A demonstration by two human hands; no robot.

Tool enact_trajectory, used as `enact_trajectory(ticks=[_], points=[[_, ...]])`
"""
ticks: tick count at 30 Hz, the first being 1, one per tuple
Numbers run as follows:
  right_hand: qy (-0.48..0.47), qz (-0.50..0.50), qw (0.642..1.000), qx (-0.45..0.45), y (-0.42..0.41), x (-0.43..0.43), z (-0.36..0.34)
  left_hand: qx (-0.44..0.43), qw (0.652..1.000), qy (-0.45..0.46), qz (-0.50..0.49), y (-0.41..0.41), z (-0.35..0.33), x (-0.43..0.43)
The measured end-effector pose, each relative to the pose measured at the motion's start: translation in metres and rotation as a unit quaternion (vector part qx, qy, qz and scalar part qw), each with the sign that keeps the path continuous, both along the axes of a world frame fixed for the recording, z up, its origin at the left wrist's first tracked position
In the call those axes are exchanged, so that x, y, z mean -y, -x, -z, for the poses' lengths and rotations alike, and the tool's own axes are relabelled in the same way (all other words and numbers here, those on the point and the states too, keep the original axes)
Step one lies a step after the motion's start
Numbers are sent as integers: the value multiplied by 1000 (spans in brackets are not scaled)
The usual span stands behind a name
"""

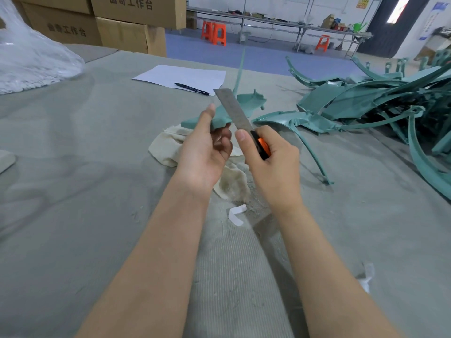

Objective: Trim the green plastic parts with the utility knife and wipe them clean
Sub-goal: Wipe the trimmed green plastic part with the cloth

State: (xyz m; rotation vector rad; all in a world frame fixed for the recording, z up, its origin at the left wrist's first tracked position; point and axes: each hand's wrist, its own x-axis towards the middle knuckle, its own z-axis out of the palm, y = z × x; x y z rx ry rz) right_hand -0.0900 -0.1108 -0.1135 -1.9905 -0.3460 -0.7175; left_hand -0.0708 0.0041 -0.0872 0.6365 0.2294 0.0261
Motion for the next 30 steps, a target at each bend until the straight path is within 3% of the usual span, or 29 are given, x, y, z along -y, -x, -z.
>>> enact_trajectory(ticks=[14,19,24,30], points=[[-22,-36,999,-26,3,-6,-2,12,999,45,9,0,-1,7],[16,-58,998,-24,4,-10,2,22,999,-29,30,2,2,9],[5,-65,997,-41,5,-11,0,32,999,24,24,3,-2,4],[-36,3,999,-16,2,0,-5,32,995,90,-2,2,-4,6]])
